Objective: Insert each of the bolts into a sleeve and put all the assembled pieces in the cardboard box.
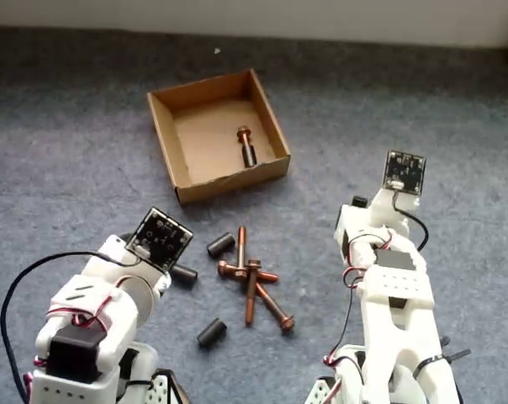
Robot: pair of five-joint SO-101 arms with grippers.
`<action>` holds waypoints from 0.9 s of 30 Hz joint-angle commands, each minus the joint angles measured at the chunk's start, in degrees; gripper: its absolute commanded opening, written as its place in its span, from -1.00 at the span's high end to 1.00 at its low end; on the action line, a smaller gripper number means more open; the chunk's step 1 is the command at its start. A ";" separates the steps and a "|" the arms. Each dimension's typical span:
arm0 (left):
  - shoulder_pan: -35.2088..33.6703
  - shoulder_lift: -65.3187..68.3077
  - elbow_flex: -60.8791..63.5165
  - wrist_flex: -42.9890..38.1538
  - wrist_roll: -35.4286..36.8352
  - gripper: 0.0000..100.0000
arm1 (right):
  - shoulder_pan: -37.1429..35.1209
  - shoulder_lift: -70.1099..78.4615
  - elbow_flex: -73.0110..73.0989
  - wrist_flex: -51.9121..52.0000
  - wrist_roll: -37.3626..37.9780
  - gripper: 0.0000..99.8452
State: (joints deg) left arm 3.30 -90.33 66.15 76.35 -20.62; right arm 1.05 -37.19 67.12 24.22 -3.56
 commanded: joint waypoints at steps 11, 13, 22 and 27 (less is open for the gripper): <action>24.57 44.53 -23.43 2.46 20.75 0.68 | 3.12 -1.63 -0.48 -1.36 -0.88 0.99; 26.51 48.13 -24.75 2.37 25.49 0.59 | 3.47 -1.63 -0.48 -1.36 -0.88 0.99; 31.25 58.42 -25.01 -4.40 37.63 0.57 | 3.56 -1.71 -0.48 -1.36 -0.88 0.99; 33.36 68.26 -25.01 -8.79 40.18 0.57 | 3.56 -2.07 -0.48 -1.36 -0.88 0.99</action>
State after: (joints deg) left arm 34.42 -28.09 43.38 71.25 17.80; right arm 3.96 -37.19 67.12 24.22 -4.00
